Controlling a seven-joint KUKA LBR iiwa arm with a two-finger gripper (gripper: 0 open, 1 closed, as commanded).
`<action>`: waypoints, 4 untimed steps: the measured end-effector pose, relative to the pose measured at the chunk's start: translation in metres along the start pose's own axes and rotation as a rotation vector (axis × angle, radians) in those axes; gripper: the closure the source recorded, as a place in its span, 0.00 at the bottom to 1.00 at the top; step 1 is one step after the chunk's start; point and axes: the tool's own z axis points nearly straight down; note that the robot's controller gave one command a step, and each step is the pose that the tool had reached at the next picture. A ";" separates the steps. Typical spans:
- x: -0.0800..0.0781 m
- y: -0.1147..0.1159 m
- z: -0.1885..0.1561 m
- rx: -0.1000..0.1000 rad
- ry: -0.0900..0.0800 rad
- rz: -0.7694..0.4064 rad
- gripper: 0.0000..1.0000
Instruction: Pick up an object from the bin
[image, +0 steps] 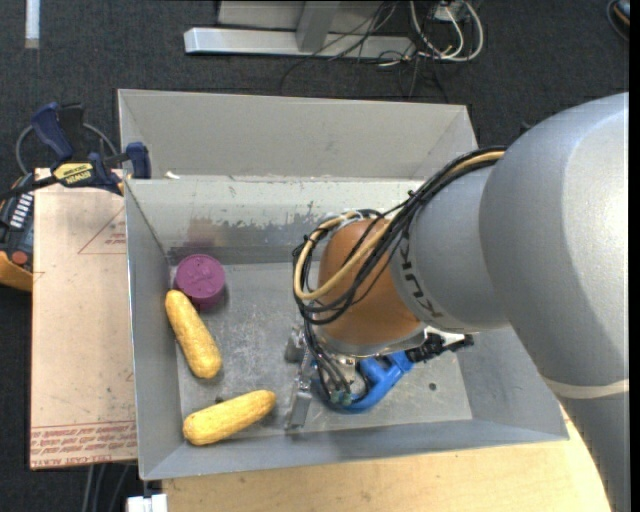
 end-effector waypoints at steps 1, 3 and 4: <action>0.024 0.079 -0.001 -0.002 0.006 -0.165 0.00; -0.001 0.096 -0.003 -0.001 0.000 -0.056 1.00; 0.008 0.099 -0.077 0.001 0.003 -0.115 1.00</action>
Offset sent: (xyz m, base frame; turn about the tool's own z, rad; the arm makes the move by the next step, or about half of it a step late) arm 0.0177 0.0944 0.0037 -0.0566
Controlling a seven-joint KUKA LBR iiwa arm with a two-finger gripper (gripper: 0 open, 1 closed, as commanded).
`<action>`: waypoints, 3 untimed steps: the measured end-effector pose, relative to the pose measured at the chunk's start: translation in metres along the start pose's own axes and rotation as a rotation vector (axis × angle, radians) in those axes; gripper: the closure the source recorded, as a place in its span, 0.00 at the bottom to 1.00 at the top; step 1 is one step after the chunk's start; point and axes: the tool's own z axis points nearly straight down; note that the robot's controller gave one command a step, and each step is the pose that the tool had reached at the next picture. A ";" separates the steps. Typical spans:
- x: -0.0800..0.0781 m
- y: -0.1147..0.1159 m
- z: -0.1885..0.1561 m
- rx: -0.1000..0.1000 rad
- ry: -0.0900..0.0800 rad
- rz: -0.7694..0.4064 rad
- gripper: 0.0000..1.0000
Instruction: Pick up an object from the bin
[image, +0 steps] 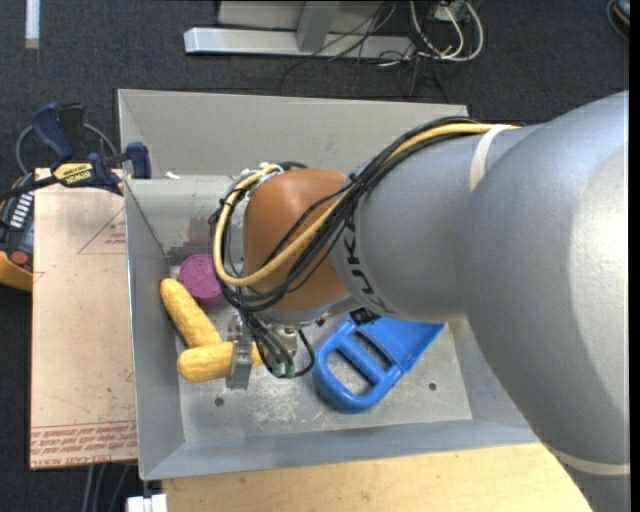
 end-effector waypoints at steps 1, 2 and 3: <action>-0.010 0.003 0.053 -0.005 -0.009 0.009 1.00; -0.011 0.001 0.077 0.000 0.001 0.051 1.00; -0.006 0.004 0.010 -0.002 -0.003 0.001 1.00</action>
Offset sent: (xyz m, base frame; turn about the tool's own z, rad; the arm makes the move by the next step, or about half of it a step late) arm 0.0111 -0.0001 -0.0762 0.0522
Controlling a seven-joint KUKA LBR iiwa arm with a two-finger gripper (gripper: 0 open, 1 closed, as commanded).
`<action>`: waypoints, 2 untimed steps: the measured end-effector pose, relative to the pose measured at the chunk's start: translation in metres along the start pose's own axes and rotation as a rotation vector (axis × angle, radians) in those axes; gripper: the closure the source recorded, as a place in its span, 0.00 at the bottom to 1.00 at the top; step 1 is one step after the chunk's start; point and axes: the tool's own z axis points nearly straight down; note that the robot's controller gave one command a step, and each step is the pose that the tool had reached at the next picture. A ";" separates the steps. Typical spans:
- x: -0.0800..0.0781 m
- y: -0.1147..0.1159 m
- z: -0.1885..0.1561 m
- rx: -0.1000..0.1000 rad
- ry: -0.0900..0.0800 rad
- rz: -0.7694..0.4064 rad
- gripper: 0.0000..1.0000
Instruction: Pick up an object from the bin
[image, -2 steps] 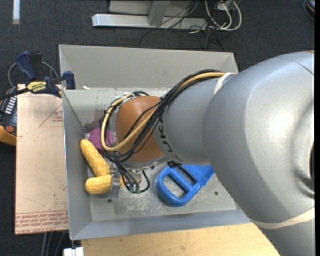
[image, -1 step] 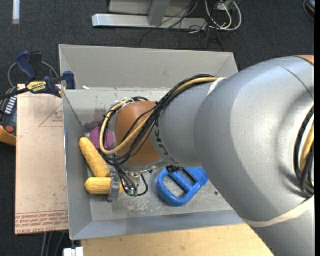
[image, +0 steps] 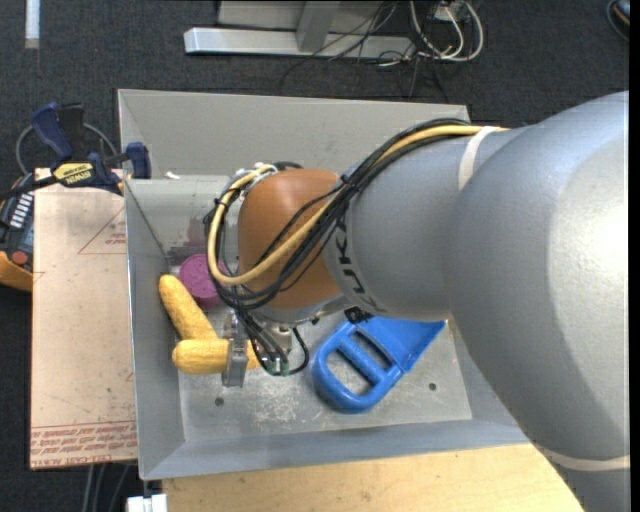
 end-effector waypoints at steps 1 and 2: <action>-0.010 0.002 0.056 0.001 0.004 -0.026 1.00; -0.010 0.002 0.056 0.001 0.004 -0.026 1.00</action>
Offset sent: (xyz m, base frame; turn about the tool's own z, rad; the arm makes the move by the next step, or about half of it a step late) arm 0.0000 0.0000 0.0000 0.0000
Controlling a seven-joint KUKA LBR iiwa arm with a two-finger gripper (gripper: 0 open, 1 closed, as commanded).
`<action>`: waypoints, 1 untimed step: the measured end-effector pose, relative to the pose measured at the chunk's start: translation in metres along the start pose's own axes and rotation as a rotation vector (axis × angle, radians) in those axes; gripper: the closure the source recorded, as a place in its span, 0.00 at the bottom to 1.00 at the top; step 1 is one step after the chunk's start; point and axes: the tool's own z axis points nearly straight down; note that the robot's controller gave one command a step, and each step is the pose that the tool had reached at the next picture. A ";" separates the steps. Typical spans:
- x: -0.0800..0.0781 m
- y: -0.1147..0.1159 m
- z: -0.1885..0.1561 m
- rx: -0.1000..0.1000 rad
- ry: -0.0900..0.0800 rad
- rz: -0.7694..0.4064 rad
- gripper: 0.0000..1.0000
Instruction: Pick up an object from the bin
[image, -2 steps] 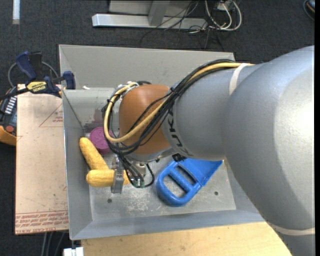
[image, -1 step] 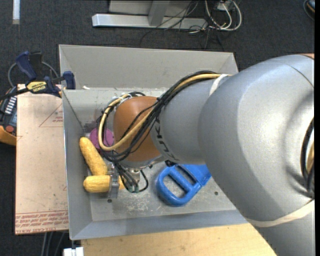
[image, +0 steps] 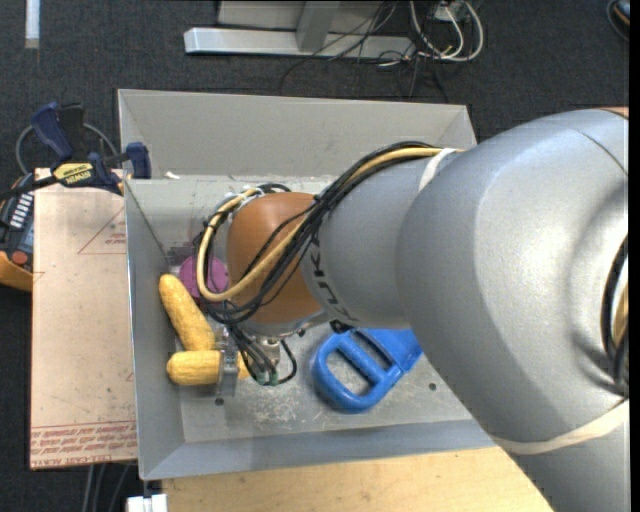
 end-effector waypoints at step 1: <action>-0.008 0.004 -0.062 0.001 0.003 -0.011 1.00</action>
Offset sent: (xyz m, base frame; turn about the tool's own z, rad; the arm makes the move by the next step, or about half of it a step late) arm -0.0115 -0.0060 0.0200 -0.0285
